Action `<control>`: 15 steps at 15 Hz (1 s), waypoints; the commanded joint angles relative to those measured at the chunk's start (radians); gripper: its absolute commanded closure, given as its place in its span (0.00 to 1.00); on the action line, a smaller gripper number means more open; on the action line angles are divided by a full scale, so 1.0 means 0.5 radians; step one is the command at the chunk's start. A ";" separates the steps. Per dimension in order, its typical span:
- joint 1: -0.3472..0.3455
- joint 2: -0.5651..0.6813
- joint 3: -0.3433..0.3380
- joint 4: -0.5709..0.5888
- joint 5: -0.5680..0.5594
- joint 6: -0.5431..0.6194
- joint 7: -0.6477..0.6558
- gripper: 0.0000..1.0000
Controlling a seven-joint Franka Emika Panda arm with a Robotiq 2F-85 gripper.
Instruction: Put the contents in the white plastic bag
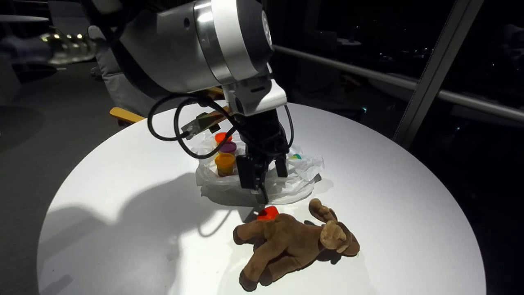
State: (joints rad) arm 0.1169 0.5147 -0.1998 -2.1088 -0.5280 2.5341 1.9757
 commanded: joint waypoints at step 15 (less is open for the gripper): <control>-0.037 0.331 -0.024 0.281 0.537 -0.152 -0.231 0.28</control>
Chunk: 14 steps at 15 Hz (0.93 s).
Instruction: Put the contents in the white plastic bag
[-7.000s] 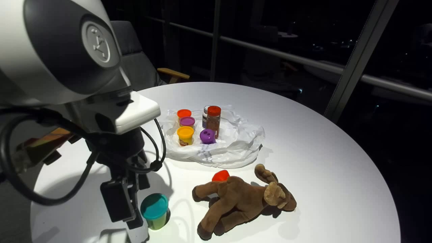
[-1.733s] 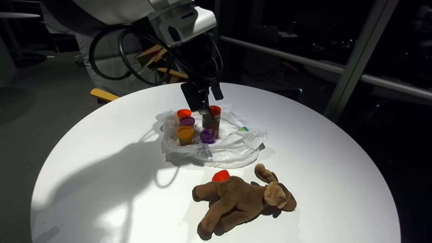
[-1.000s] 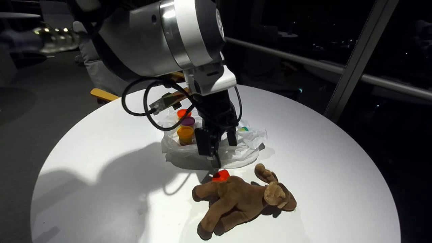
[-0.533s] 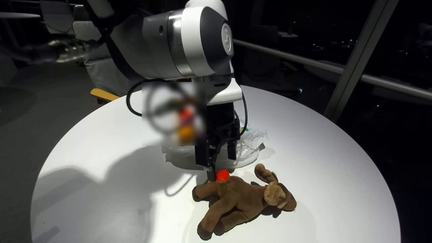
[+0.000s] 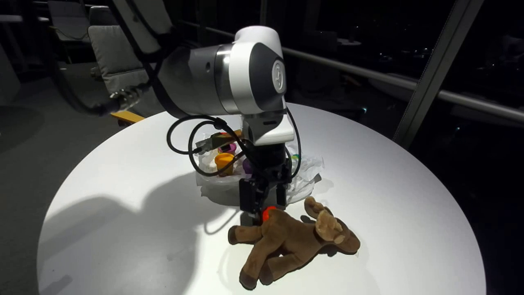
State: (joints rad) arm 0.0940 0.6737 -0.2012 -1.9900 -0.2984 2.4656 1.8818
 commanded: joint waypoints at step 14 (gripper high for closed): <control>0.104 -0.355 -0.150 0.262 0.043 0.004 0.125 0.74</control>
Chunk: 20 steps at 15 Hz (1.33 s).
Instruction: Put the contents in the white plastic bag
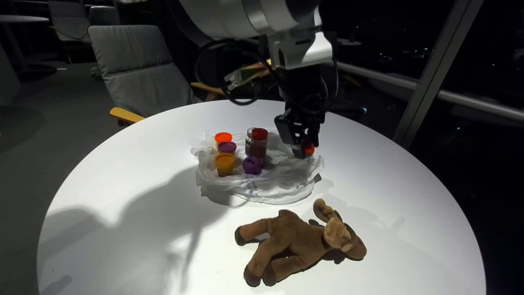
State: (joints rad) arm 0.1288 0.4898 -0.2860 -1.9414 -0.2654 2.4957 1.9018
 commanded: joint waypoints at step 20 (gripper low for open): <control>0.270 0.731 -0.019 0.905 -0.086 0.122 0.481 0.10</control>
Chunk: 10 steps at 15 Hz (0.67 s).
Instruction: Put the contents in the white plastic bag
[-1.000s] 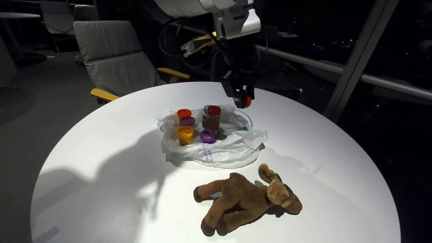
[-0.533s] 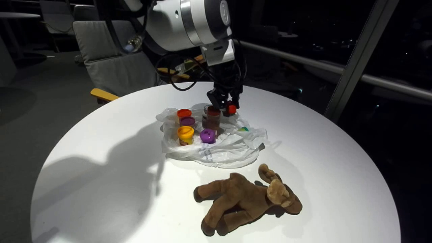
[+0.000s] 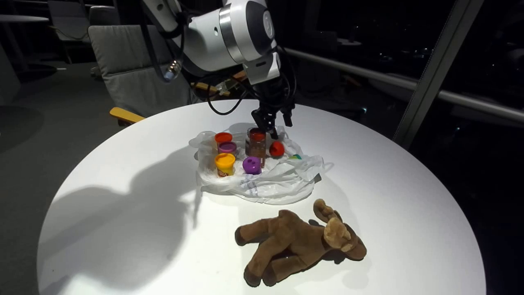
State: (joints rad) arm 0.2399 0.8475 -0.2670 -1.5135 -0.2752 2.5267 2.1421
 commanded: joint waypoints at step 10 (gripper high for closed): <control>-0.059 -0.489 -0.192 -0.496 -0.531 0.154 -0.702 0.00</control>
State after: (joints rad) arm 0.2608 0.7387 -0.3858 -1.6080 -0.4960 2.5617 1.9615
